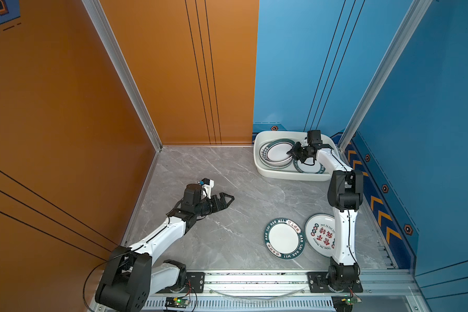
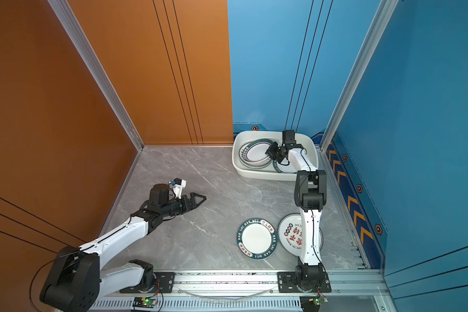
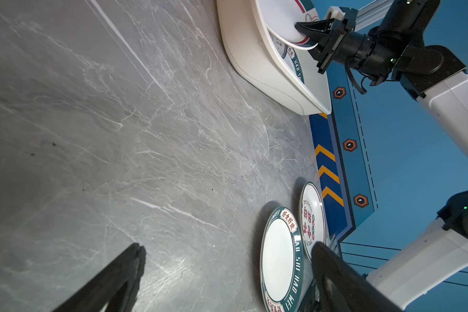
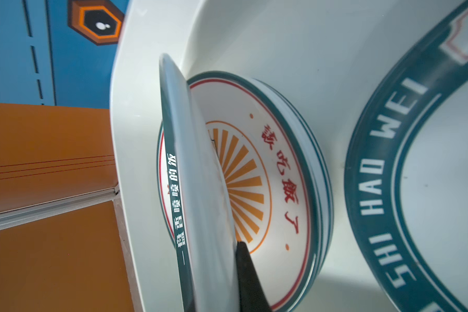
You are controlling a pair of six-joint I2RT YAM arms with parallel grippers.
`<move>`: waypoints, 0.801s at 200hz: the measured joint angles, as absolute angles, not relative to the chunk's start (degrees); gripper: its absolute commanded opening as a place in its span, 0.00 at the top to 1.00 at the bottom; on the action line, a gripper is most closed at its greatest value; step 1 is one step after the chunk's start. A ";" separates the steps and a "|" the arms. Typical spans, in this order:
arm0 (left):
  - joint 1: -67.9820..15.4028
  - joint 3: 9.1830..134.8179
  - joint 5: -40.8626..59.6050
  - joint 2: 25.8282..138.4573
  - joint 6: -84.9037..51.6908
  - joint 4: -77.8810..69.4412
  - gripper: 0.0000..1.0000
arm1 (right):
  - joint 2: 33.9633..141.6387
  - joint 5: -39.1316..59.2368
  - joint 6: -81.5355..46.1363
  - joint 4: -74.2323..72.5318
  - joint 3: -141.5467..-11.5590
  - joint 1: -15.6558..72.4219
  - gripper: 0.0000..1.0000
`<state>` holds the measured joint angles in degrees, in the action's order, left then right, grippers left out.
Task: Place the plates into the plastic bin on the countertop
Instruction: 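Carry the red-striped plate into the bin with the right gripper while the left withdraws, then lower the plate onto the bin's red-striped stack and open the right gripper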
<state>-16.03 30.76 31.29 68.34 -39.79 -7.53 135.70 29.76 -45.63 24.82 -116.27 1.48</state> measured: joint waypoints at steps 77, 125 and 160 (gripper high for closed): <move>-16.21 30.76 30.44 68.34 -38.35 -6.15 0.01 | 137.34 29.65 -46.15 25.56 -118.76 1.32 0.83; -16.21 30.76 30.41 68.34 -38.33 -5.67 0.01 | 137.95 28.27 -44.62 28.47 -119.11 1.50 0.66; -16.69 30.76 30.17 68.34 -38.09 -5.02 0.01 | 137.97 26.92 -42.17 31.51 -120.42 1.89 0.60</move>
<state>-16.69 30.76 30.17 68.34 -38.09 -5.02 137.97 26.92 -42.17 31.51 -120.42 1.89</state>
